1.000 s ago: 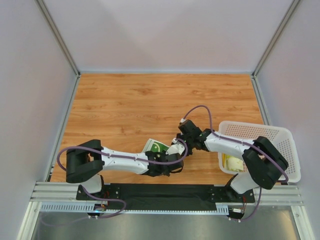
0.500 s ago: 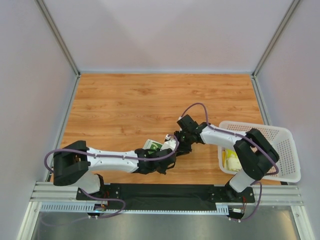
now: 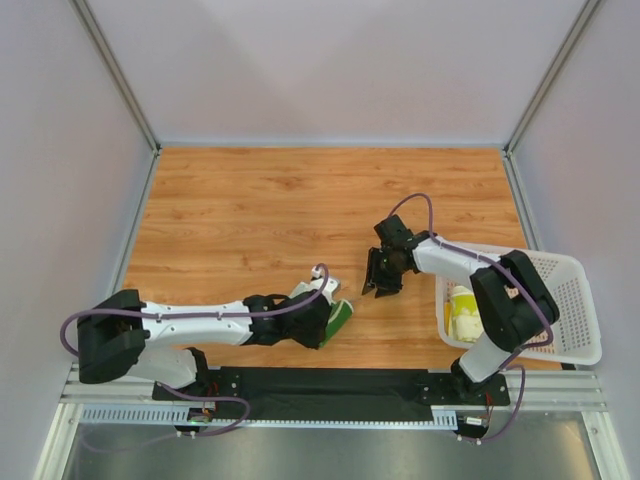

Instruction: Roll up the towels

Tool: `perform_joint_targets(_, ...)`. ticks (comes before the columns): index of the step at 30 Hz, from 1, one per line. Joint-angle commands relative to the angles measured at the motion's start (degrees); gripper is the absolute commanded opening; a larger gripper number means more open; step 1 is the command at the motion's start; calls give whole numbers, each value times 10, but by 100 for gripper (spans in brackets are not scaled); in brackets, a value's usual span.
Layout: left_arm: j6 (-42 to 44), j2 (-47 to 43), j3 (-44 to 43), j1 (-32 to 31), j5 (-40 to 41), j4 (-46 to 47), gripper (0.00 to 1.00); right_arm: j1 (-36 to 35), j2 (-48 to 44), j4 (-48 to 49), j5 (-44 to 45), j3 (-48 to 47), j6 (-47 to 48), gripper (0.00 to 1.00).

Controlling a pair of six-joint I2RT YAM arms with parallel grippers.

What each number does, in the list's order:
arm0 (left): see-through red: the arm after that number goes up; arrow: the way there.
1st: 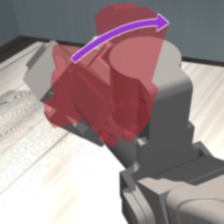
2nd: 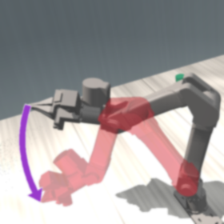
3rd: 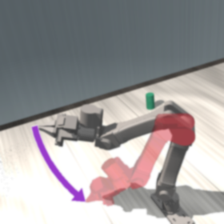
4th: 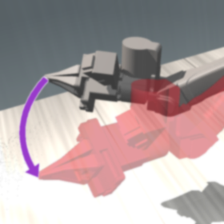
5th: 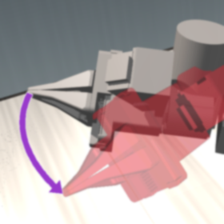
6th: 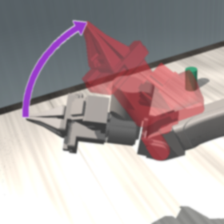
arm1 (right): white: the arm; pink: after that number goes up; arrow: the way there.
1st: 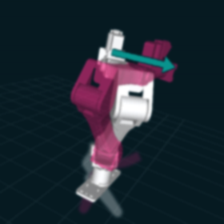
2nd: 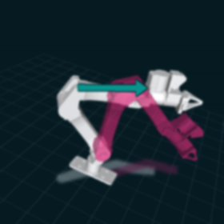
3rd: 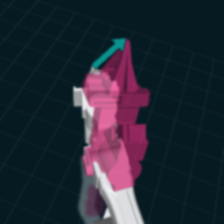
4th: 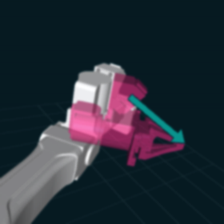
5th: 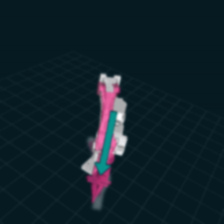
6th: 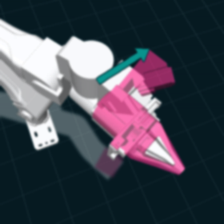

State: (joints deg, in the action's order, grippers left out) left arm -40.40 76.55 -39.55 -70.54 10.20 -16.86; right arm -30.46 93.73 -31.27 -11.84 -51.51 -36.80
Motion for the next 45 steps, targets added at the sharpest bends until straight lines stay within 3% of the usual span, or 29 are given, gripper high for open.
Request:
perform_joint_targets(1, -24, -30, 26, 21, -50, 24, 0, 9, -8, -23, 26, -25, 23, 41)
perform_joint_targets(9, -96, -91, 100, 123, -169, 104, 0, 14, -71, -25, 0, -4, 16, 40)
perform_joint_targets(14, -143, -69, 103, 170, -245, 94, 0, 12, -144, 150, -177, 103, -8, 43)
perform_joint_targets(15, -152, -66, 105, 181, -250, 100, 0, 11, -163, 173, -191, 117, -18, 49)
perform_joint_targets(18, -183, -56, 135, 209, -290, 160, 0, 4, -177, 231, -208, 154, -38, 53)
perform_joint_targets(26, -238, 32, 206, 279, -381, 288, 0, -47, -128, 307, -205, 167, -69, 55)
perform_joint_targets(33, -235, 61, 199, 317, -409, 260, 0, -95, -63, 341, -172, 138, -77, 59)
perform_joint_targets(45, -205, 70, 196, 364, -457, 220, 0, -104, 26, 472, -187, 138, -124, 58)
